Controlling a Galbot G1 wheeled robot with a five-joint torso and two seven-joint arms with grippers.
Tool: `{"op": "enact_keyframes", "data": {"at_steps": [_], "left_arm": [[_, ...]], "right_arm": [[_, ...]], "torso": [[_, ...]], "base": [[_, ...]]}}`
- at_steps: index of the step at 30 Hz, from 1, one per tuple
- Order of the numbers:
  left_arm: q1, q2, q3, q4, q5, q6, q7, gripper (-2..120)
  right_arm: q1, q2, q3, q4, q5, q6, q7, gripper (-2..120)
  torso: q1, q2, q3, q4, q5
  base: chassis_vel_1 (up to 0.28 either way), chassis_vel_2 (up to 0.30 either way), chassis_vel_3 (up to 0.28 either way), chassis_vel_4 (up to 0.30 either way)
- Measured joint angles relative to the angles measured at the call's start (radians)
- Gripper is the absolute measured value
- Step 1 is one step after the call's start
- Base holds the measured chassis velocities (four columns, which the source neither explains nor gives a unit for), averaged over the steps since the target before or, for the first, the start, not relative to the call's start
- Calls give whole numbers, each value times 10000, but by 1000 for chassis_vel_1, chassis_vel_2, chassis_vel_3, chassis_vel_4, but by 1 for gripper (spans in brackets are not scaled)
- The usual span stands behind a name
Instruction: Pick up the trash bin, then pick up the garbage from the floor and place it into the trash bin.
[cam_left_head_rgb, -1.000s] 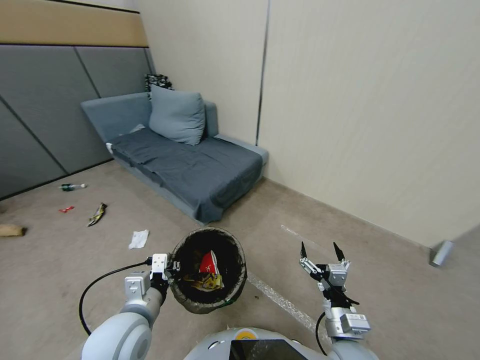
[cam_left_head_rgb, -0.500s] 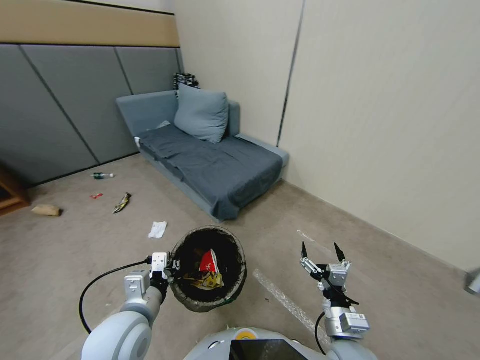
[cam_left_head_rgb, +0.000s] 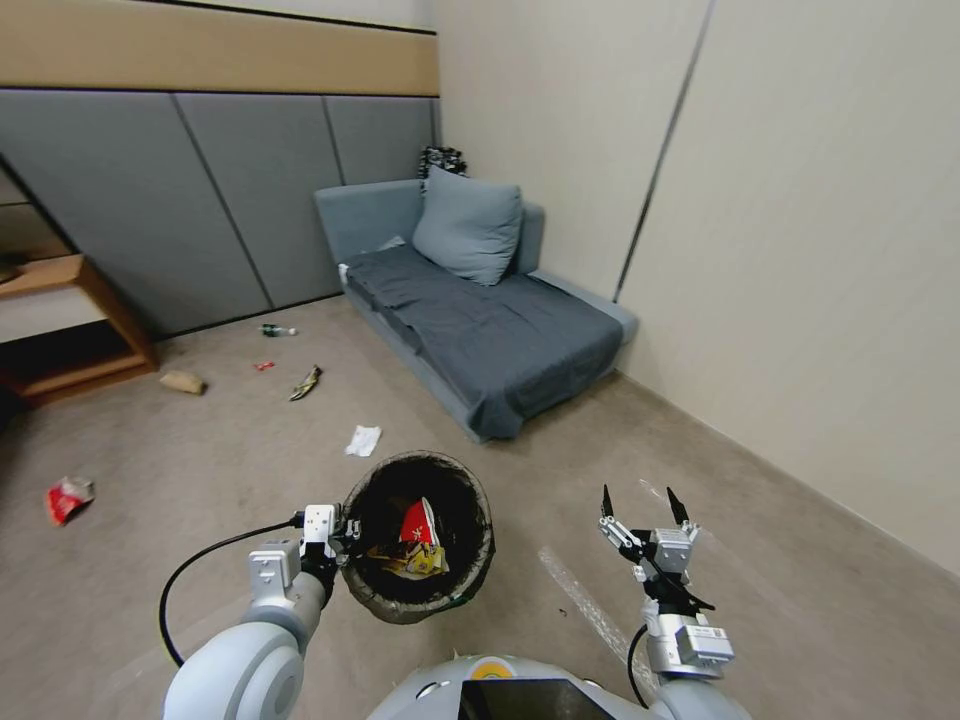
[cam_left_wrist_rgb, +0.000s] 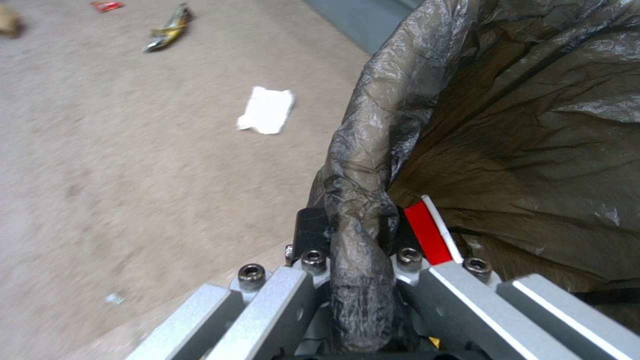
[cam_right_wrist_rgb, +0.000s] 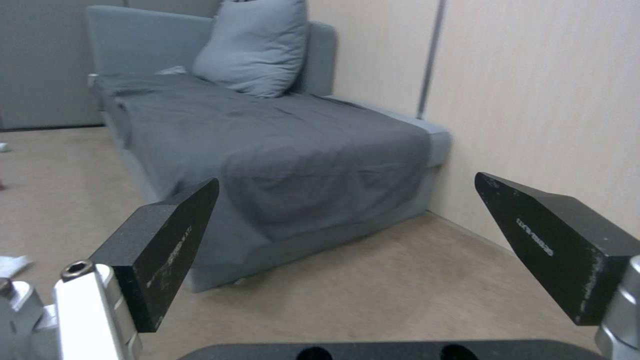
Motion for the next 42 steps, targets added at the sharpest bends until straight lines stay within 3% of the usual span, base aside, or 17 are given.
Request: {"op": "enact_keyframes", "data": {"at_steps": [42], "left_arm": [[131, -27, 17, 0, 54, 0, 20, 1]], "right_arm": [[40, -93, -187, -147, -30, -29, 191, 100]], "torso": [[0, 0, 0, 1, 0]], "base": [[89, 90, 85, 90]]}}
